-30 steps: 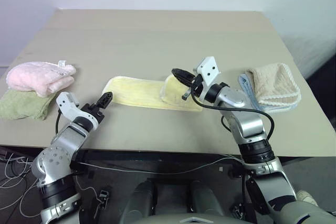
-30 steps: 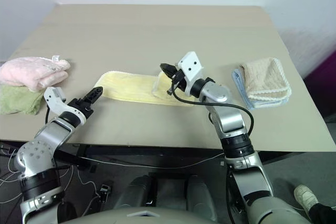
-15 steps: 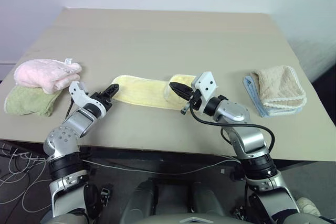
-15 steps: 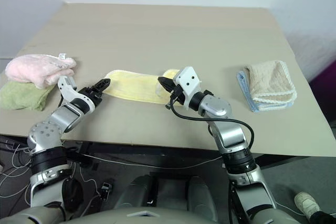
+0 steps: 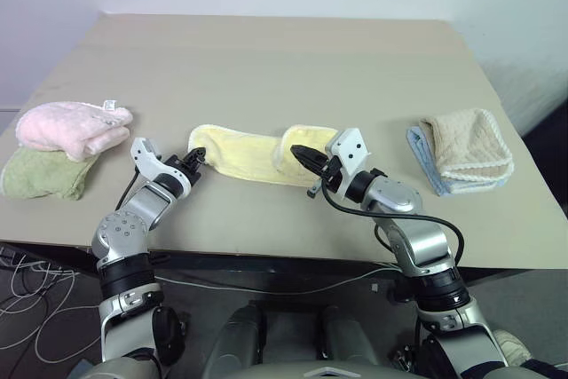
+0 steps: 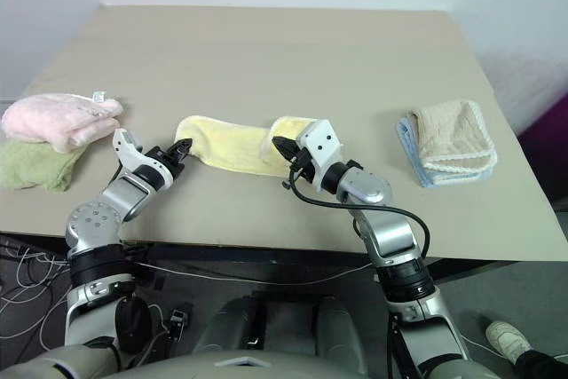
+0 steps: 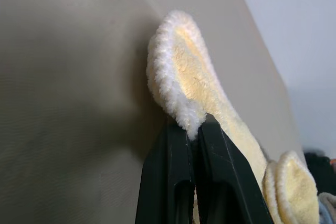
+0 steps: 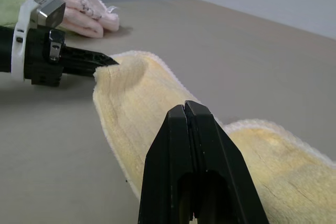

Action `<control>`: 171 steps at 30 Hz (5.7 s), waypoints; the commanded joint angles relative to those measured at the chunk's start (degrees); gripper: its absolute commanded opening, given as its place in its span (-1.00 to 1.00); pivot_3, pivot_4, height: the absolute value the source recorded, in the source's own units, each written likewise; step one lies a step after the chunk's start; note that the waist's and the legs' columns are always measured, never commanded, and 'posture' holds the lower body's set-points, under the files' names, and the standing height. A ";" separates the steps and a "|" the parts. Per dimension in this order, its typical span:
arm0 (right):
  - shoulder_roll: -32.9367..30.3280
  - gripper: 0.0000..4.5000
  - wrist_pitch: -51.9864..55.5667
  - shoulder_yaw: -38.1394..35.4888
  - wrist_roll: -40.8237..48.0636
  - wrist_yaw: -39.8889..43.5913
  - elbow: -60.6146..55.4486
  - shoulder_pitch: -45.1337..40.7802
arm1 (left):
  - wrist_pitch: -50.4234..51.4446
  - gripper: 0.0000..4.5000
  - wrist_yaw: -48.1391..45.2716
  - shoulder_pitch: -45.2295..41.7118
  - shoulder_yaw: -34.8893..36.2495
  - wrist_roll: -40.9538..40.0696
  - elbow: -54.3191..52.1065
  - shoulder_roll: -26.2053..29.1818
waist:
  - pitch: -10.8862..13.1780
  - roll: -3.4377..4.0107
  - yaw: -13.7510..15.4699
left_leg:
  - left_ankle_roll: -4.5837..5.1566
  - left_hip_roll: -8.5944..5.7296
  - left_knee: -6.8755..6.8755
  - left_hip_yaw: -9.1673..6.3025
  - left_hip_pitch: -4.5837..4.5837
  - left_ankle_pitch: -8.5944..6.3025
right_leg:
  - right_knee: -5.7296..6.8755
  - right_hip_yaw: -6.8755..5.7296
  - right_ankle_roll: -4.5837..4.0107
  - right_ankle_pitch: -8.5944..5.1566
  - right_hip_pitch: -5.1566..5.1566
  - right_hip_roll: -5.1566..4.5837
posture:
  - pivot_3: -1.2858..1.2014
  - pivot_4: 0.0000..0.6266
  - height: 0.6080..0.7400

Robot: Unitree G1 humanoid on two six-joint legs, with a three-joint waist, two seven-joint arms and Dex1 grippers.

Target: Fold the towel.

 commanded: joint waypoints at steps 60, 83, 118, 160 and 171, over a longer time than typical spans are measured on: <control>-3.63 -1.00 -2.09 -12.05 -3.65 -14.13 6.14 -0.86 | -2.36 0.68 -38.68 -10.49 -36.48 27.66 -16.31 6.24 | 0.06 0.06 -1.28 | 0.00 0.06 -0.12 0.18 -0.01 0.02 | 0.02 0.22 0.00 0.00 -0.10 0.10 | 0.03 -0.52 1.00; 2.61 -1.00 10.04 -3.00 1.01 -4.28 15.09 -11.67 | -29.39 -0.99 -44.19 -15.87 -39.51 42.02 12.19 6.32 | 0.07 0.07 -0.96 | 0.00 0.01 -0.03 0.16 -0.06 0.02 | 0.01 0.16 0.00 0.00 -0.12 0.06 | 0.03 -0.52 1.00; 4.49 0.74 45.50 -29.58 29.41 -12.59 3.37 -5.79 | -24.96 -1.00 -37.03 -3.80 -21.96 32.54 1.84 10.85 | 0.04 0.06 -1.00 | 0.01 0.06 -0.05 0.14 -0.13 0.01 | 0.08 0.20 0.00 0.00 -0.22 -0.02 | 0.03 -0.52 1.00; 19.50 0.14 51.10 -35.26 36.97 -27.66 24.22 -18.06 | -23.20 -1.00 -35.45 -0.49 -22.89 31.70 -3.81 9.44 | 0.02 0.09 -2.62 | 0.01 0.10 -0.13 0.16 -0.12 0.01 | 0.13 0.21 -0.01 0.01 -0.29 0.02 | 0.03 -0.52 1.00; 19.89 -0.99 50.79 -37.10 40.77 -29.64 21.11 -16.80 | -22.79 -1.00 -35.70 -0.82 -23.36 31.91 -3.84 9.39 | 0.02 0.09 -2.62 | 0.01 0.10 -0.13 0.16 -0.09 0.01 | 0.13 0.21 -0.01 0.00 -0.26 0.02 | 0.03 -0.52 1.00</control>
